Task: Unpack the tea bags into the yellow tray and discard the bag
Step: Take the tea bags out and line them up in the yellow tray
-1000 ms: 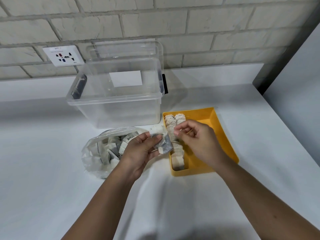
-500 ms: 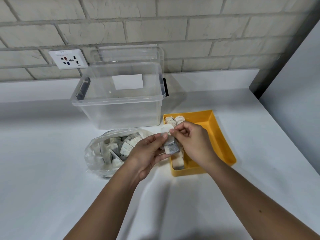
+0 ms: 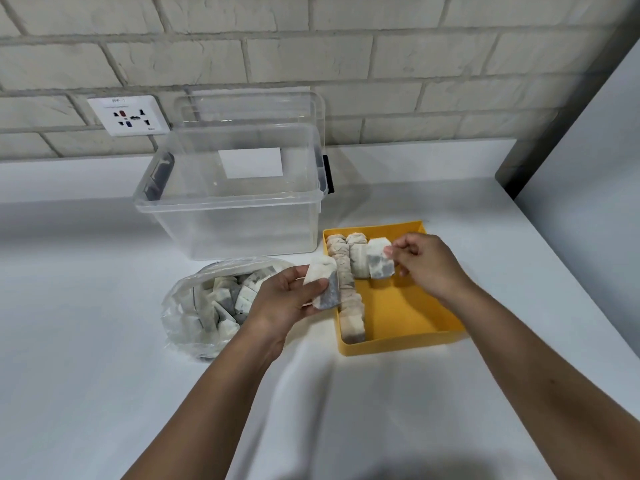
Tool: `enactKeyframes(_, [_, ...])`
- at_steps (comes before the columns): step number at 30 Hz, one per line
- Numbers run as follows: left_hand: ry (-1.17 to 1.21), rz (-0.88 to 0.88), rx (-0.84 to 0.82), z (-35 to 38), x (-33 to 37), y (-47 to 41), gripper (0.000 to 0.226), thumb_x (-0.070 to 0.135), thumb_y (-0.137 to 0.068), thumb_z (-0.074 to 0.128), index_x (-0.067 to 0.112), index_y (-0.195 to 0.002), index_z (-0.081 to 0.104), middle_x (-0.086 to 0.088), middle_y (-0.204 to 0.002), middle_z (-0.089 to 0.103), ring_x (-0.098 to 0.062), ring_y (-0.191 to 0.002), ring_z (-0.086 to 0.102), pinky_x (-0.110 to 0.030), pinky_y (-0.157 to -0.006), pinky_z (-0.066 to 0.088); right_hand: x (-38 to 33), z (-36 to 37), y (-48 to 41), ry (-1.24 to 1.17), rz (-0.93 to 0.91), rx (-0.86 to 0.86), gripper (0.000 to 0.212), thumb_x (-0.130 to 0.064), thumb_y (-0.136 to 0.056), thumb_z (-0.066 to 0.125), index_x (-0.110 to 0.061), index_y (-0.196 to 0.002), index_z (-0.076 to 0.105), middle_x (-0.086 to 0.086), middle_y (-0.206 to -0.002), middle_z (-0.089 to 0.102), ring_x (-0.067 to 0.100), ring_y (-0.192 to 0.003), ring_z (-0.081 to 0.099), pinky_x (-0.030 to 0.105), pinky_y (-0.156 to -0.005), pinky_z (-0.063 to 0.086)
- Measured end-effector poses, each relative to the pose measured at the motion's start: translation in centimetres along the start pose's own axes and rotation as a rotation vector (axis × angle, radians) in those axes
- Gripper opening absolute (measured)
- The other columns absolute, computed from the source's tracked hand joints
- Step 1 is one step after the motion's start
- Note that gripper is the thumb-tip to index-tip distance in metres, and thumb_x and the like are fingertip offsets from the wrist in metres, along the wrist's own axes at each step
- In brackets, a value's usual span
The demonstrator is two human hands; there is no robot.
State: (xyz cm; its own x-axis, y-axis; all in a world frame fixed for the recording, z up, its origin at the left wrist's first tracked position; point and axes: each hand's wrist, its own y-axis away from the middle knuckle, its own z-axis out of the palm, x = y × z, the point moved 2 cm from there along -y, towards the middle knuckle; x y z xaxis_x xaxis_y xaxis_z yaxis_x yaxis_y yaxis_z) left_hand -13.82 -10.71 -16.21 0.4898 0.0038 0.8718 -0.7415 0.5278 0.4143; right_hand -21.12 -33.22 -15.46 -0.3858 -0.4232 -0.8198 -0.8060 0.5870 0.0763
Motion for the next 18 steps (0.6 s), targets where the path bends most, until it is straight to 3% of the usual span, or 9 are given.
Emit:
enactKeyframes(3, [-0.018, 0.018, 0.018, 0.1, 0.0, -0.3, 0.025, 0.001, -0.089, 0.067, 0.004, -0.114, 0.067, -0.012, -0.101, 0.077, -0.016, -0.080, 0.074, -0.026, -0.070, 0.061, 1.3, 1.2, -0.8, 0.106, 0.031, -0.108, 0.016, -0.026, -0.091, 0.067, -0.011, -0.091, 0.070, 0.002, -0.075, 0.067, 0.015, -0.065, 0.061, 0.025, -0.064, 0.046])
enactKeyframes(5, [-0.032, 0.023, 0.027, 0.2, 0.0, -0.3, 0.025, 0.002, -0.090, 0.067, 0.004, -0.114, 0.067, -0.013, -0.101, 0.077, -0.014, -0.077, 0.074, -0.024, -0.066, 0.060, 2.0, 2.1, -1.4, 0.125, 0.045, -0.114, 0.017, -0.028, -0.090, 0.067, -0.011, -0.092, 0.071, -0.003, -0.073, 0.064, 0.013, -0.068, 0.060, 0.024, -0.064, 0.045])
enactKeyframes(11, [-0.069, 0.024, 0.058, 0.0, 0.0, -0.1, 0.017, 0.006, -0.091, 0.066, 0.007, -0.109, 0.069, -0.010, -0.094, 0.075, -0.009, -0.069, 0.071, -0.020, -0.059, 0.056, 2.7, 3.9, -2.9, -0.115, 0.186, -0.101, 0.015, -0.025, -0.093, 0.065, -0.010, -0.094, 0.065, 0.001, -0.075, 0.065, 0.014, -0.057, 0.056, 0.031, -0.061, 0.049])
enactKeyframes(18, [-0.074, 0.012, 0.058, 0.1, -0.1, -0.1, 0.008, 0.013, -0.093, 0.066, 0.010, -0.099, 0.070, -0.003, -0.086, 0.076, -0.009, -0.067, 0.070, -0.027, -0.071, 0.060, 2.7, 4.4, -2.8, -0.129, 0.164, -0.114, 0.016, -0.024, -0.089, 0.069, -0.009, -0.091, 0.065, 0.007, -0.073, 0.067, 0.016, -0.055, 0.055, 0.029, -0.052, 0.051])
